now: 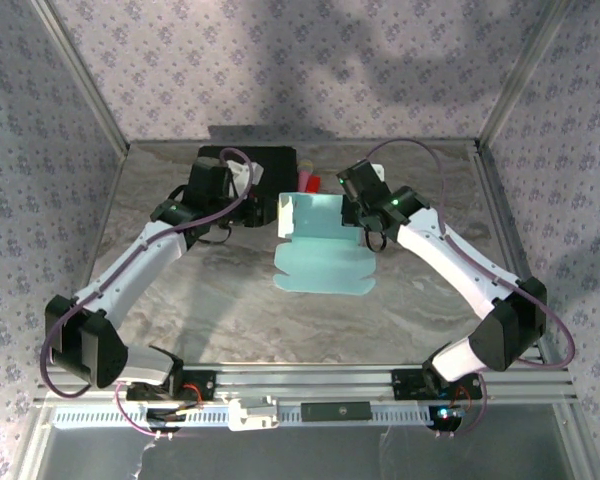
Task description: Fold the paper box
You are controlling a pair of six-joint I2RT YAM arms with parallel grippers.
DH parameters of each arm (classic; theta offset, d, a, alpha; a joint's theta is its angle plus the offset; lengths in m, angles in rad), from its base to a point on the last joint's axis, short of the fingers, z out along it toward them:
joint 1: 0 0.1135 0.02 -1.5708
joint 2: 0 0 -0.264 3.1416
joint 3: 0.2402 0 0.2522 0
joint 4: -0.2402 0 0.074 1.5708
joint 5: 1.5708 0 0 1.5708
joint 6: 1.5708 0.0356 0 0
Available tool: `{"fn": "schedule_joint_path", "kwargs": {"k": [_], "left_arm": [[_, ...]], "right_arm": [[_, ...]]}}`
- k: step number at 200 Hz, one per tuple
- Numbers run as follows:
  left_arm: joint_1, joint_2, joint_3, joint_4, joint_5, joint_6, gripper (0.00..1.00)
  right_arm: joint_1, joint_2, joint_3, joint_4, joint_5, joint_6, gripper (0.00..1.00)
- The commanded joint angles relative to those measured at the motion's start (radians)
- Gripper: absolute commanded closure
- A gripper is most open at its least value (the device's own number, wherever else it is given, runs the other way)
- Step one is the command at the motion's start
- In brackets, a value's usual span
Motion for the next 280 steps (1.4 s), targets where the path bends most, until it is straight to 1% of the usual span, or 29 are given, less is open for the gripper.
{"fn": "schedule_joint_path", "kwargs": {"k": [1, 20, 46, 88, 101, 121, 130, 145, 168, 186, 223, 280], "left_arm": [[-0.003, -0.005, -0.017, 0.149, 0.161, -0.019, 0.66], [0.004, 0.006, -0.021, 0.150, 0.148, -0.015, 0.67], [0.022, 0.013, -0.053, 0.229, 0.190, -0.060, 0.71], [0.025, 0.021, -0.081, 0.288, 0.235, -0.080, 0.72], [0.026, 0.034, -0.081, 0.302, 0.252, -0.086, 0.75], [0.025, 0.028, -0.104, 0.372, 0.282, -0.116, 0.75], [0.022, 0.023, -0.111, 0.395, 0.290, -0.127, 0.73], [0.013, 0.022, -0.107, 0.394, 0.292, -0.123, 0.68], [0.007, 0.033, -0.105, 0.391, 0.298, -0.120, 0.65], [0.003, 0.037, -0.107, 0.391, 0.290, -0.121, 0.65], [-0.007, 0.044, -0.101, 0.377, 0.273, -0.110, 0.68], [-0.042, 0.057, -0.058, 0.278, 0.152, -0.047, 0.73]], "right_arm": [[-0.005, -0.028, -0.014, 0.016, -0.039, -0.011, 1.00], [-0.006, -0.028, -0.015, 0.021, -0.048, -0.012, 1.00], [-0.010, -0.029, -0.016, 0.024, -0.058, -0.013, 1.00], [-0.038, -0.040, -0.041, 0.064, -0.134, -0.019, 1.00], [-0.042, -0.040, -0.042, 0.069, -0.144, -0.024, 1.00], [-0.051, -0.041, -0.044, 0.071, -0.162, -0.025, 1.00], [-0.053, -0.042, -0.045, 0.073, -0.168, -0.025, 1.00], [-0.059, -0.039, -0.049, 0.076, -0.184, -0.024, 1.00], [-0.066, -0.036, -0.052, 0.085, -0.199, -0.025, 1.00], [-0.066, -0.035, -0.051, 0.086, -0.201, -0.024, 1.00], [-0.065, -0.030, -0.050, 0.089, -0.203, -0.024, 1.00], [-0.054, -0.030, -0.044, 0.086, -0.202, -0.027, 1.00]]}}
